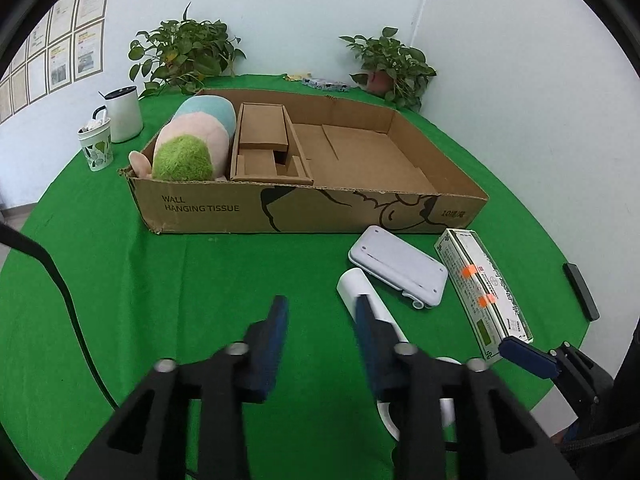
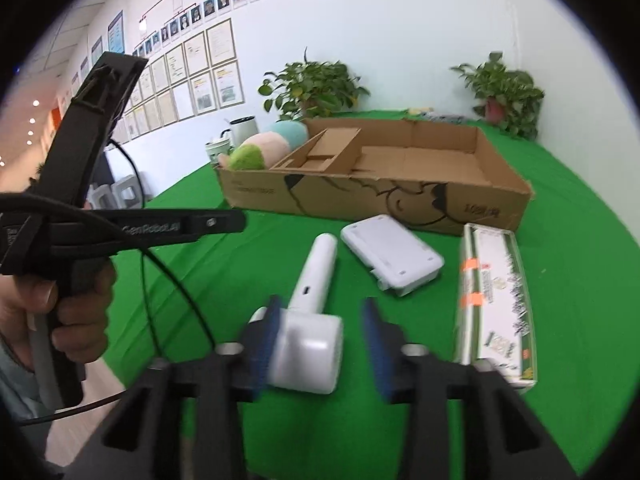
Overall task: Organize objects
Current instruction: 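Move both grippers toward the white hair dryer on the table, then close the right gripper on the hair dryer head while the left gripper grips its handle base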
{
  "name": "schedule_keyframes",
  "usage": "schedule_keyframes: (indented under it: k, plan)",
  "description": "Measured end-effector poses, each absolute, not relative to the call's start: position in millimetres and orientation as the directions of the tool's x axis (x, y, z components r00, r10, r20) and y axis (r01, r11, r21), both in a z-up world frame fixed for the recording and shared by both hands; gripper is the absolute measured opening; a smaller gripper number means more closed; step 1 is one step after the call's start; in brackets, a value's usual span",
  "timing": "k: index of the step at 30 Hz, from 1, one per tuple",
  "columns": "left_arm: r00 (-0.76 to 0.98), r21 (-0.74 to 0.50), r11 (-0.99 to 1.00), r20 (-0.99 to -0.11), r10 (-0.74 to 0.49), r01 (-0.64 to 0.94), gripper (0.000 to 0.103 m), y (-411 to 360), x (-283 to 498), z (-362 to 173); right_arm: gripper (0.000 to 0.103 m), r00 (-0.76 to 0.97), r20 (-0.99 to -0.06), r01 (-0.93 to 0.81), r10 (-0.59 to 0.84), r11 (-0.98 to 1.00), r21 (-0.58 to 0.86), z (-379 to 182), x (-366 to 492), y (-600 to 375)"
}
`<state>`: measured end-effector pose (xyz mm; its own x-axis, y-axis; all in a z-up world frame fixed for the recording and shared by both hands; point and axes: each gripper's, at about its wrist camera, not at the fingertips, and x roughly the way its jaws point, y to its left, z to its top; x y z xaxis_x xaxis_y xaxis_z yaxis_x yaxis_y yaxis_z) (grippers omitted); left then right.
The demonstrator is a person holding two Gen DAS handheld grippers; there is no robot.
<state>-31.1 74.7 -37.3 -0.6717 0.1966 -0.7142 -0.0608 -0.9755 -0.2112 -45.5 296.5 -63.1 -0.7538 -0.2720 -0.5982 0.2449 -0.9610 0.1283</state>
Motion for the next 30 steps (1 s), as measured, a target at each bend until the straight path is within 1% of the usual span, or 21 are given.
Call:
schedule_keyframes:
  k: [1,2,3,6,9,12,14,15,18,20,22,23,24,27,30]
  plan:
    - [-0.671,-0.236,-0.970,-0.712,0.209,-0.051,0.093,71.2,-33.7,-35.6,0.095,-0.750,-0.597,0.246,-0.284,-0.958,0.146,-63.7,-45.2,297.4]
    - [-0.668,-0.277,-0.960,-0.706,0.233,-0.042,0.101,65.4,-37.6,-36.3,0.096,-0.752,-0.590,0.248,-0.293,-0.956,0.159,-64.0,-44.0,298.2]
    - [-0.666,-0.313,-0.949,-0.700,0.259,-0.040,0.102,61.4,-39.2,-34.1,0.096,-0.751,-0.592,0.249,-0.292,-0.956,0.156,-64.8,-43.9,297.5]
    - [-0.605,-0.407,-0.912,-0.713,0.355,-0.057,0.102,51.9,-56.2,-39.1,0.096,-0.721,-0.637,0.260,-0.274,-0.958,0.118,-71.4,-47.3,289.6]
    - [-0.538,-0.464,-0.883,-0.727,0.426,-0.072,0.102,51.7,-72.9,-51.4,0.096,-0.668,-0.671,0.299,-0.322,-0.942,0.154,-79.2,-51.3,282.4]
    - [-0.450,-0.496,-0.865,-0.758,0.471,-0.070,0.102,57.8,-88.3,-70.5,0.096,-0.662,-0.676,0.306,-0.323,-0.940,0.149,-81.7,-53.1,275.4]
    - [-0.407,-0.508,-0.859,-0.774,0.486,-0.061,0.098,59.7,-96.0,-81.2,0.096,-0.654,-0.686,0.307,-0.320,-0.940,0.145,-84.2,-57.3,273.2]
    - [-0.390,-0.515,-0.856,-0.778,0.493,-0.054,0.096,59.7,-97.5,-86.3,0.096,-0.651,-0.694,0.300,-0.309,-0.944,0.139,-85.6,-59.7,272.9]
    - [-0.338,-0.553,-0.831,-0.771,0.540,-0.064,0.095,61.1,-100.3,-97.2,0.096,-0.643,-0.716,0.270,-0.272,-0.955,0.120,-90.9,-67.7,274.5]
    - [-0.315,-0.554,-0.828,-0.773,0.550,-0.085,0.093,65.0,-100.7,-100.4,0.091,-0.622,-0.733,0.272,-0.276,-0.954,0.128,-96.0,-70.1,275.9]
    - [-0.302,-0.539,-0.835,-0.782,0.545,-0.113,0.088,70.3,-98.7,-99.1,0.064,-0.604,-0.748,0.278,-0.275,-0.952,0.126,-99.4,-68.9,275.1]
    - [-0.297,-0.538,-0.835,-0.784,0.546,-0.116,0.083,72.1,-96.2,-98.5,0.060,-0.593,-0.752,0.289,-0.289,-0.948,0.136,-100.3,-65.2,274.1]
    - [-0.298,-0.533,-0.839,-0.787,0.540,-0.112,0.079,73.5,-92.5,-98.2,0.059,-0.596,-0.751,0.289,-0.283,-0.949,0.128,-100.1,-60.7,273.2]
    - [-0.280,-0.522,-0.841,-0.793,0.541,-0.144,0.079,82.5,-73.1,-96.0,0.059,-0.602,-0.748,0.292,-0.279,-0.949,0.119,-98.5,-40.9,271.5]
    - [-0.251,-0.565,-0.809,-0.770,0.587,-0.159,0.079,89.6,-60.0,-97.2,0.059,-0.603,-0.741,0.301,-0.295,-0.945,0.131,-96.0,-26.0,270.5]
